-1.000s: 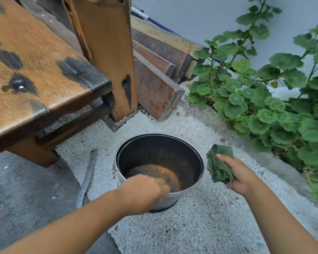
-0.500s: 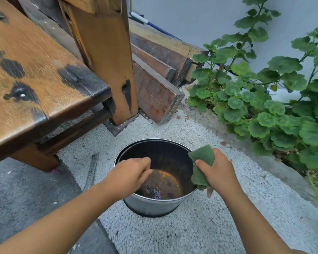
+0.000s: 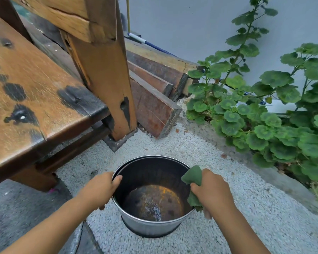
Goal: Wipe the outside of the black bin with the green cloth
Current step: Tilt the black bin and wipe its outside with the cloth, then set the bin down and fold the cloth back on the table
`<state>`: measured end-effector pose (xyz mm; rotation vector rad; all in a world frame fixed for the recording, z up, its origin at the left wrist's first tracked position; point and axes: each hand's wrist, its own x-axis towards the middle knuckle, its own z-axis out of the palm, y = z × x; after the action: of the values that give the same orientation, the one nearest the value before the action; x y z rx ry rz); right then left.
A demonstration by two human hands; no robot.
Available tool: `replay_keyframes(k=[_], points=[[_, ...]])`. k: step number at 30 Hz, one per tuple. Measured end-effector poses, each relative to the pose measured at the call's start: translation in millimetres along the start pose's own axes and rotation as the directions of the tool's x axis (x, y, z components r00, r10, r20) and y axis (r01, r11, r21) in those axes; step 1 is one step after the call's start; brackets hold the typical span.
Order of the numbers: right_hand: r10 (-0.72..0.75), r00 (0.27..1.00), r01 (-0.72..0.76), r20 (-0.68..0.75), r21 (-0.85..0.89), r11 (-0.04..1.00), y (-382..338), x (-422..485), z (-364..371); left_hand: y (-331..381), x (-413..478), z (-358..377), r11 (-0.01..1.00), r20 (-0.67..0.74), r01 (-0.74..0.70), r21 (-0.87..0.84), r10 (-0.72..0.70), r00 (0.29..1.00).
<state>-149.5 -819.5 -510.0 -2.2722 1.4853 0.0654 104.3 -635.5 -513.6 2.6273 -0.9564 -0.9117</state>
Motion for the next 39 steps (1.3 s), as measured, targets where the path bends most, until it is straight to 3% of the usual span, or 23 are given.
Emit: replay_keyframes(k=[2,4,7,13,18,24,29,34,37,39], points=[[0.009,0.999,-0.008,0.037,-0.043,0.999,-4,2,-1,1,2,-4,0.978,0.22,0.038,-0.206,0.009,0.975],[0.047,0.995,-0.048,0.09,-0.001,0.999,-6,5,-6,2,1,-7,0.96,0.28,0.046,-0.278,0.035,0.96],[0.084,0.989,-0.093,0.122,0.072,0.993,-6,7,-12,6,2,-5,0.956,0.217,0.006,-0.293,0.06,0.974],[0.084,0.996,-0.082,-0.013,0.097,0.992,-8,16,-14,7,13,-6,0.888,0.18,0.032,-0.459,0.057,0.982],[0.03,0.994,-0.032,-0.109,-0.009,0.999,-28,65,-39,29,37,-27,0.845,0.06,-0.025,-0.535,0.067,0.996],[0.073,0.988,-0.068,-0.134,0.045,0.997,-44,133,-63,60,98,-48,0.886,-0.067,-0.083,-0.457,0.058,0.996],[-0.048,0.986,0.028,-0.162,-0.124,0.992,-61,153,-32,53,123,-32,0.911,-0.041,-0.036,-0.41,0.021,0.999],[-0.103,0.967,0.047,-0.233,-0.231,0.972,-61,158,-10,49,135,-15,0.93,-0.161,0.004,-0.367,-0.068,0.985],[-0.049,0.98,0.026,-0.193,-0.121,0.992,-63,154,-23,57,124,-21,0.889,-0.083,0.062,-0.454,-0.111,0.99],[0.005,0.984,-0.002,-0.175,0.017,1.0,-62,138,-38,62,99,-28,0.793,0.054,0.165,-0.587,-0.165,0.985]])
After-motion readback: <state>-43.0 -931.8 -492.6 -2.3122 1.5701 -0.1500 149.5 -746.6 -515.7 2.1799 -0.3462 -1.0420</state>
